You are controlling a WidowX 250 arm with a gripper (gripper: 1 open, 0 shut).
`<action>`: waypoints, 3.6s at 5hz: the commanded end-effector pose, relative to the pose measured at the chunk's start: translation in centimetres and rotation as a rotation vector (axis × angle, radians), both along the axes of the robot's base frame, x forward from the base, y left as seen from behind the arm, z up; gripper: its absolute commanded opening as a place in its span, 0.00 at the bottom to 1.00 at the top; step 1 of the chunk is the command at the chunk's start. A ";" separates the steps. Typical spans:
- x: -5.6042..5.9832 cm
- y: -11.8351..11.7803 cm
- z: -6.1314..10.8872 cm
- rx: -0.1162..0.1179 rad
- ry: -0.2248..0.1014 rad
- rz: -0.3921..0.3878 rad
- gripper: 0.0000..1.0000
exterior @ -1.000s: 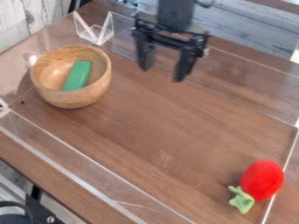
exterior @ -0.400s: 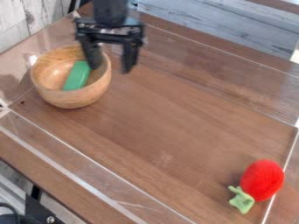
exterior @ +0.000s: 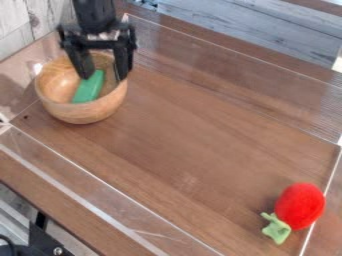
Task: Remove the green block from the brown bowl and put it on the table
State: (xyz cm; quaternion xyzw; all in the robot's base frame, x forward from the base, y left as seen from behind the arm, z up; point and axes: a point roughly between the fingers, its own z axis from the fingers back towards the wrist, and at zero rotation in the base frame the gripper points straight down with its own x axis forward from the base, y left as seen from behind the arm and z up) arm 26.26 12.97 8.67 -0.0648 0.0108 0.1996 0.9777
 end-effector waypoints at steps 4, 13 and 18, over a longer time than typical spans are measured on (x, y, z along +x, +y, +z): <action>2.5 6.0 -0.2 0.038 -0.059 -0.025 1.00; 4.1 2.6 2.0 -0.018 0.033 -0.172 1.00; 2.1 5.2 -2.1 0.014 0.115 -0.102 1.00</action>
